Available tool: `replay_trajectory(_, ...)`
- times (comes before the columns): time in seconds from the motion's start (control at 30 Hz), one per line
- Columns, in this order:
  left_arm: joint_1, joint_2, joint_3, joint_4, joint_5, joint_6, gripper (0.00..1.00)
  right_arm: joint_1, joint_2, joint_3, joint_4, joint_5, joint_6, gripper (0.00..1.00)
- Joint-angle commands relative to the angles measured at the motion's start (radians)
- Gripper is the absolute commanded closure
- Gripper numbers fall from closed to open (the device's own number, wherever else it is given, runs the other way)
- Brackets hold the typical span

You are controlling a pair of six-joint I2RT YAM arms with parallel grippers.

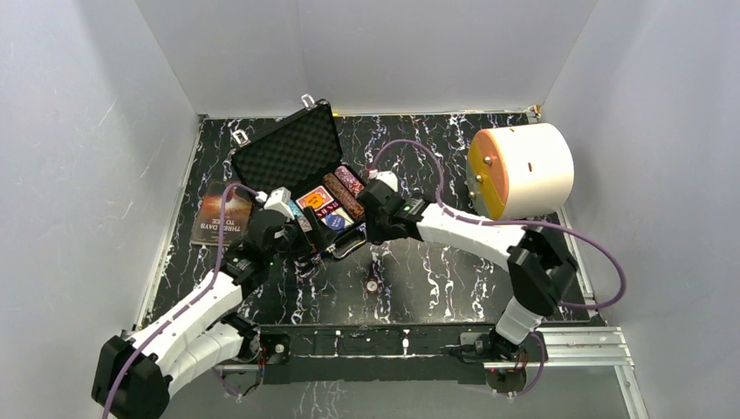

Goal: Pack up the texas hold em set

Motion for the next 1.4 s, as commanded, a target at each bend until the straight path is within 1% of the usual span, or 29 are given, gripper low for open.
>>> replay_trajectory(0.0,0.001,0.019,-0.014,0.121,0.132,0.011,0.04,-0.061,-0.092,-0.029,0.107,-0.054,0.085,0.52)
replay_trajectory(0.1,0.002,0.045,-0.015,0.199,0.18,-0.006,0.09,-0.1,-0.123,-0.035,0.161,-0.137,0.133,0.52)
replay_trajectory(0.17,0.001,0.063,-0.018,0.265,0.208,-0.018,0.14,-0.121,-0.136,-0.035,0.194,-0.18,0.171,0.52)
replay_trajectory(0.37,-0.004,0.129,-0.024,0.438,0.229,-0.061,0.24,-0.169,-0.156,-0.059,0.29,-0.317,0.307,0.52)
replay_trajectory(0.5,-0.009,0.196,0.018,0.445,0.238,-0.028,0.31,-0.184,-0.164,-0.093,0.377,-0.438,0.379,0.52)
replay_trajectory(0.57,-0.011,0.215,0.042,0.431,0.25,-0.013,0.35,-0.185,-0.166,-0.102,0.396,-0.468,0.397,0.52)
replay_trajectory(0.67,-0.015,0.224,0.036,0.463,0.264,-0.024,0.42,-0.186,-0.162,-0.113,0.416,-0.487,0.415,0.52)
replay_trajectory(0.77,-0.016,0.233,0.025,0.517,0.292,-0.048,0.45,-0.187,-0.154,-0.117,0.435,-0.509,0.43,0.52)
replay_trajectory(0.87,-0.019,0.242,0.023,0.537,0.299,-0.064,0.47,-0.186,-0.144,-0.12,0.444,-0.526,0.441,0.52)
replay_trajectory(0.97,-0.02,0.25,0.026,0.523,0.278,-0.065,0.55,-0.186,-0.143,-0.125,0.454,-0.539,0.447,0.52)
replay_trajectory(1.2,-0.02,0.257,0.042,0.502,0.272,-0.055,0.92,-0.187,-0.136,-0.132,0.451,-0.537,0.445,0.52)
replay_trajectory(1.23,-0.02,0.257,0.044,0.502,0.271,-0.05,0.98,-0.187,-0.132,-0.133,0.453,-0.539,0.446,0.52)
replay_trajectory(1.3,-0.02,0.256,0.055,0.487,0.264,-0.026,1.0,-0.187,-0.123,-0.132,0.457,-0.542,0.44,0.5)
replay_trajectory(1.37,-0.019,0.257,0.072,0.449,0.251,0.011,1.0,-0.194,-0.119,-0.124,0.451,-0.545,0.421,0.43)
